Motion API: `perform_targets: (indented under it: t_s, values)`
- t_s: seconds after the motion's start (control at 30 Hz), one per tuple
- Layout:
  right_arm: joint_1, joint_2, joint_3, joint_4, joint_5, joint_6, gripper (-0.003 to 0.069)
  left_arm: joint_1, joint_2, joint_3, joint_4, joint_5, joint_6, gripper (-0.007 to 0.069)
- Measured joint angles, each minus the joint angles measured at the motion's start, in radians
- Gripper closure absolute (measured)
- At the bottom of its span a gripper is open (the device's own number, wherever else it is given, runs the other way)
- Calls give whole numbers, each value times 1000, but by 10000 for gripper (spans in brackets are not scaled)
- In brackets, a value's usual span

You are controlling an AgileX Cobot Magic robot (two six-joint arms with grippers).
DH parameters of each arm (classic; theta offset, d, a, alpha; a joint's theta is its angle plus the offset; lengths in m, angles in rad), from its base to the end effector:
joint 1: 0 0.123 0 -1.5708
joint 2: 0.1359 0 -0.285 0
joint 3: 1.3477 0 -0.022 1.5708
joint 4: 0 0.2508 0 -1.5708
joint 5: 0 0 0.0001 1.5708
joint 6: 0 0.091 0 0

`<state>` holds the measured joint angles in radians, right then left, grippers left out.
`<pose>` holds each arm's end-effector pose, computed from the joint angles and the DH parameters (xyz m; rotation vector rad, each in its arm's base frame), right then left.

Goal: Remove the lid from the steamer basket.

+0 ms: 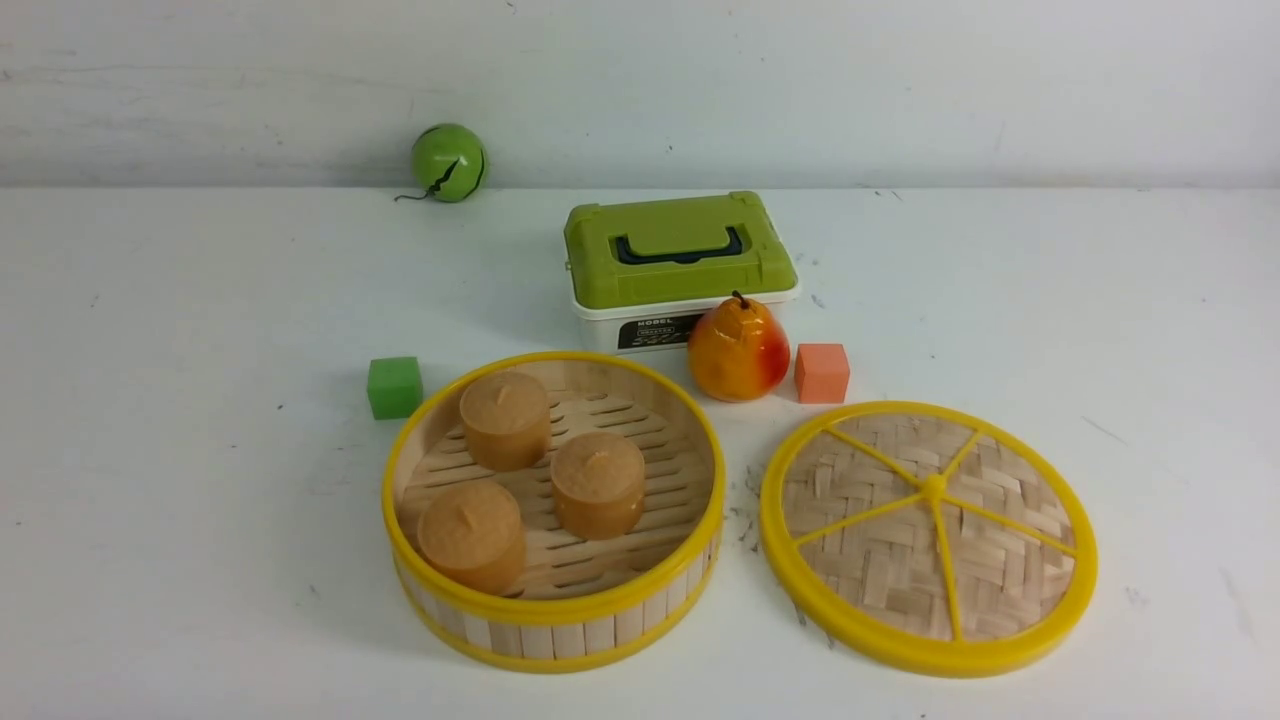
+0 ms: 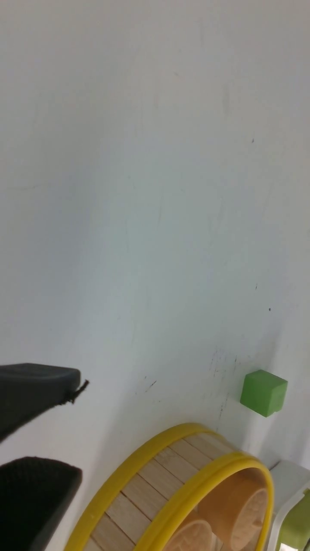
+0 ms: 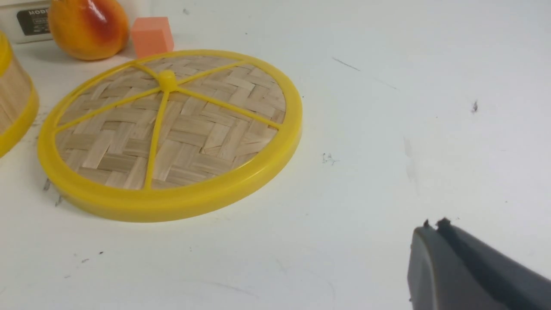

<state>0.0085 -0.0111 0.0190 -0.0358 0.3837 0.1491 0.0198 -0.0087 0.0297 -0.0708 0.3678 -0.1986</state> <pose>0.0523 -0.0008 0.1729 0.1099 1.8724 0.0730 0.0530 -0.0013 0.1707 -0.2485 1.8594 -0.1925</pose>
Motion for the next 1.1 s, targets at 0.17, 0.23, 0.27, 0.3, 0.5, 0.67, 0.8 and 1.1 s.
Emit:
perform_targets:
  t_s: [0.17, 0.23, 0.27, 0.3, 0.5, 0.67, 0.8, 1.1]
  values:
    - [0, 0, 0, 0, 0, 0, 662, 0, 0, 0, 0, 0, 0, 386]
    - [0, 0, 0, 0, 0, 0, 662, 0, 0, 0, 0, 0, 0, 386]
    - [0, 0, 0, 0, 0, 0, 659, 0, 0, 0, 0, 0, 0, 386]
    - [0, 0, 0, 0, 0, 0, 659, 0, 0, 0, 0, 0, 0, 386]
    - [0, 0, 0, 0, 0, 0, 653, 0, 0, 0, 0, -1, 0, 386]
    - [0, 0, 0, 0, 0, 0, 649, 0, 0, 0, 0, -1, 0, 386]
    - [0, 0, 0, 0, 0, 0, 645, 0, 0, 0, 0, -1, 0, 386]
    - [0, 0, 0, 0, 0, 0, 634, 0, 0, 0, 0, -1, 0, 386]
